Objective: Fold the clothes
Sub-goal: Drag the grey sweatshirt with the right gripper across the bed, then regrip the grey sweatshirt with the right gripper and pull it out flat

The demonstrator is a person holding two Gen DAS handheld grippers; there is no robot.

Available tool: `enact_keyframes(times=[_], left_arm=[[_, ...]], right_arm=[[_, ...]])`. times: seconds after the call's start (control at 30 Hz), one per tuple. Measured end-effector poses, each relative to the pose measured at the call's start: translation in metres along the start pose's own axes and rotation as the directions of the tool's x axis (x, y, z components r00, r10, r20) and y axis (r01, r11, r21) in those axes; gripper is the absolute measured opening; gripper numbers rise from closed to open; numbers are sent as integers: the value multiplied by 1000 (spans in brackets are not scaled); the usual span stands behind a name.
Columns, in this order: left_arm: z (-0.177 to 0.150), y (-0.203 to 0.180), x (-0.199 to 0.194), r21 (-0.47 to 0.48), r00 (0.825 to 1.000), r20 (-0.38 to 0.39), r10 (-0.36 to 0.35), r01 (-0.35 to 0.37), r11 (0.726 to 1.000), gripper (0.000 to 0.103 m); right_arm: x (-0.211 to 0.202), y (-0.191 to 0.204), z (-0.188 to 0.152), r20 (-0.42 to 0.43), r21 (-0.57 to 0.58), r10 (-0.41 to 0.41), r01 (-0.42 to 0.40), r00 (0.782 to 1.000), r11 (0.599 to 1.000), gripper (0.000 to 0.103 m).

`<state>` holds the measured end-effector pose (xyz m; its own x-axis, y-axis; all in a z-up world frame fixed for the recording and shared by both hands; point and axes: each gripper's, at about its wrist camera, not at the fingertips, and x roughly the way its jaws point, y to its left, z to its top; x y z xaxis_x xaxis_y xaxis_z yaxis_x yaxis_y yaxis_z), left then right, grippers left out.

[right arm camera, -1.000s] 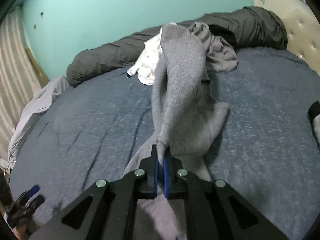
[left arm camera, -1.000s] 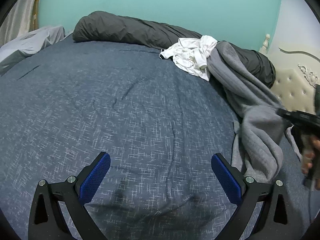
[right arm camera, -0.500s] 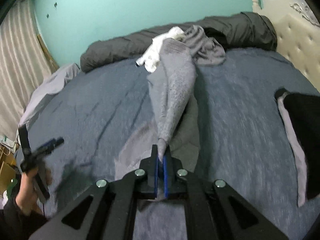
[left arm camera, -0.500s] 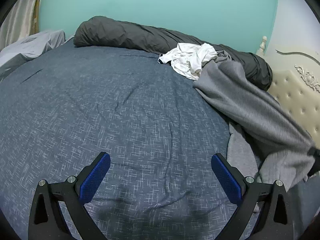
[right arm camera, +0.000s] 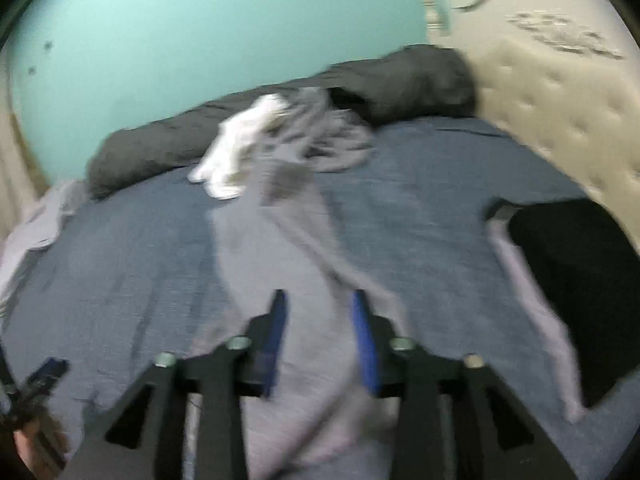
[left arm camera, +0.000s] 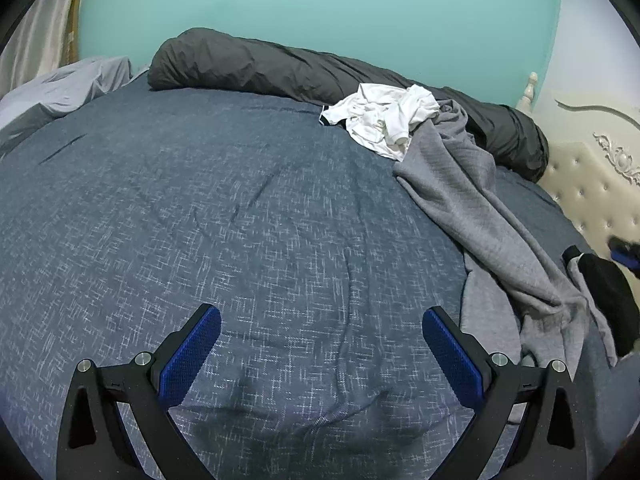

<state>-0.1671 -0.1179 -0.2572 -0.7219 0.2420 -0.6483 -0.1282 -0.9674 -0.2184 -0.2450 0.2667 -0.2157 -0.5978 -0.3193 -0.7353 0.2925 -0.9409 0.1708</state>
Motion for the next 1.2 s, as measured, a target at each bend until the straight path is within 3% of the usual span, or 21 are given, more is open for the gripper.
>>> enact_keyframes(times=[0.17,0.23,0.4,0.63,0.7,0.77,0.83,1.0,1.2], left_arm=[[0,3,6,-6,1000,-8,12,-12,1000,103],[1,5,8,-8,1000,-12,16,-16,1000,103],[1,9,15,-17,1000,-26,15,-16,1000,103],[3,18,22,-30,999,-37,18,-19,999,103],[2,20,24,-30,999,-45,22,-23,999,103],[1,21,26,-30,998,-53,24,-26,999,103],[0,22,26,-34,998,-55,23,-25,999,103],[1,19,20,-21,999,-44,19,-19,1000,103],[0,26,3,-15,999,-17,29,-29,999,103]], right_arm=[[38,38,24,6,-51,53,-52,999,997,57],[68,53,29,-41,-70,58,-61,997,996,58],[130,78,38,-88,-91,31,-39,996,995,62],[186,89,47,-137,-122,-22,5,990,993,64],[195,90,47,-149,-146,-33,11,988,989,55],[201,89,46,-159,-162,-37,11,987,987,14],[199,87,44,-157,-167,-26,0,987,986,4],[161,94,37,-113,-212,47,-70,993,975,2],[100,107,14,-104,-260,163,-185,981,948,2]])
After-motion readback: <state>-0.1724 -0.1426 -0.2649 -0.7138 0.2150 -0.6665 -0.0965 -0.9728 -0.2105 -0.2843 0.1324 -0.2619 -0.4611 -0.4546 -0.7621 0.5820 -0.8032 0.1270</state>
